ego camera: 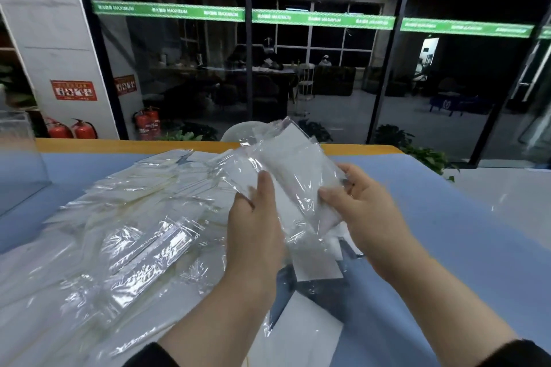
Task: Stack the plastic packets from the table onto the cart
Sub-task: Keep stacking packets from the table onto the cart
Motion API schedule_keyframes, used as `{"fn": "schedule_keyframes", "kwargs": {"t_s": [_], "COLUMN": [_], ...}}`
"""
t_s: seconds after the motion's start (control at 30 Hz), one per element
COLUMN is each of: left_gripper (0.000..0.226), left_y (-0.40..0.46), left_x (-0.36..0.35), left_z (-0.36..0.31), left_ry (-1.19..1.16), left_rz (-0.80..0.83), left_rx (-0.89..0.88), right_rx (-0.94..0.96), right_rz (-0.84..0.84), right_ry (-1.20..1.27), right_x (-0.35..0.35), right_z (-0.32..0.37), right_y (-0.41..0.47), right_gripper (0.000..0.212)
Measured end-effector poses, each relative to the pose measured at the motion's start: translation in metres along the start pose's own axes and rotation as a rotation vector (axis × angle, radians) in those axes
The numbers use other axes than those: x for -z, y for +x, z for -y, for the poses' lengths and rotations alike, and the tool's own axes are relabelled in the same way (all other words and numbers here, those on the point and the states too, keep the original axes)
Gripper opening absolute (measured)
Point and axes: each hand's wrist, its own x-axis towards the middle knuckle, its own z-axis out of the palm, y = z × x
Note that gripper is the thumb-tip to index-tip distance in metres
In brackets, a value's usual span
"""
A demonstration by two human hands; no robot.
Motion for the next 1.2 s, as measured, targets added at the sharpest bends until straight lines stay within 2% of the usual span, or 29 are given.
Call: {"fn": "schedule_keyframes", "kwargs": {"t_s": [0.07, 0.13, 0.23, 0.4, 0.47, 0.53, 0.6, 0.7, 0.77, 0.83, 0.9, 1.0, 1.1, 1.2], "left_gripper": [0.043, 0.026, 0.016, 0.037, 0.05, 0.07, 0.076, 0.071, 0.072, 0.06, 0.047, 0.036, 0.035, 0.044], "left_y": [-0.003, -0.005, -0.004, -0.006, -0.012, -0.015, -0.016, -0.03, -0.044, -0.051, -0.054, -0.047, -0.043, -0.053], "left_x": [-0.001, -0.002, -0.002, -0.009, -0.009, -0.006, -0.003, -0.014, -0.027, -0.037, -0.041, -0.04, -0.04, -0.045], "left_z": [-0.001, -0.002, -0.002, -0.001, -0.003, -0.006, -0.011, -0.023, -0.024, -0.013, 0.004, 0.016, 0.017, 0.018], "left_ry": [-0.028, -0.08, -0.106, 0.075, 0.041, -0.034, -0.086, 0.007, 0.142, 0.225, 0.293, 0.333, 0.313, 0.286], "left_rz": [0.052, 0.114, 0.117, 0.118, 0.153, 0.123, 0.074, 0.203, 0.285, 0.278, 0.266, 0.251, 0.255, 0.311], "left_rx": [0.016, 0.066, 0.107, -0.019, -0.114, -0.237, -0.298, -0.199, -0.083, -0.035, -0.087, -0.15, -0.141, -0.151], "right_rx": [0.019, 0.023, -0.026, -0.015, 0.018, 0.1, 0.171, 0.206, 0.231, 0.248, 0.226, 0.214, 0.152, 0.194], "right_rz": [0.058, 0.134, 0.227, 0.184, 0.151, 0.082, 0.05, 0.164, 0.241, 0.276, 0.273, 0.158, 0.069, 0.172], "right_ry": [-0.086, -0.149, -0.047, 0.135, 0.136, -0.019, -0.328, -0.819, -0.937, -0.932, -0.854, -0.76, -0.656, -0.664], "right_x": [-0.009, -0.014, -0.016, -0.009, 0.003, 0.022, 0.049, 0.085, 0.096, 0.097, 0.096, 0.099, 0.102, 0.095], "right_z": [-0.006, -0.009, -0.007, -0.001, 0.005, 0.013, 0.02, 0.026, 0.025, 0.013, -0.006, -0.032, -0.037, -0.037], "right_y": [-0.003, -0.008, -0.012, -0.015, -0.017, -0.022, -0.029, -0.041, -0.047, -0.052, -0.058, -0.06, -0.059, -0.063], "right_gripper": [0.027, 0.021, 0.019, 0.025, 0.027, 0.028, 0.028, 0.037, 0.038, 0.034, 0.037, 0.045, 0.045, 0.048]}}
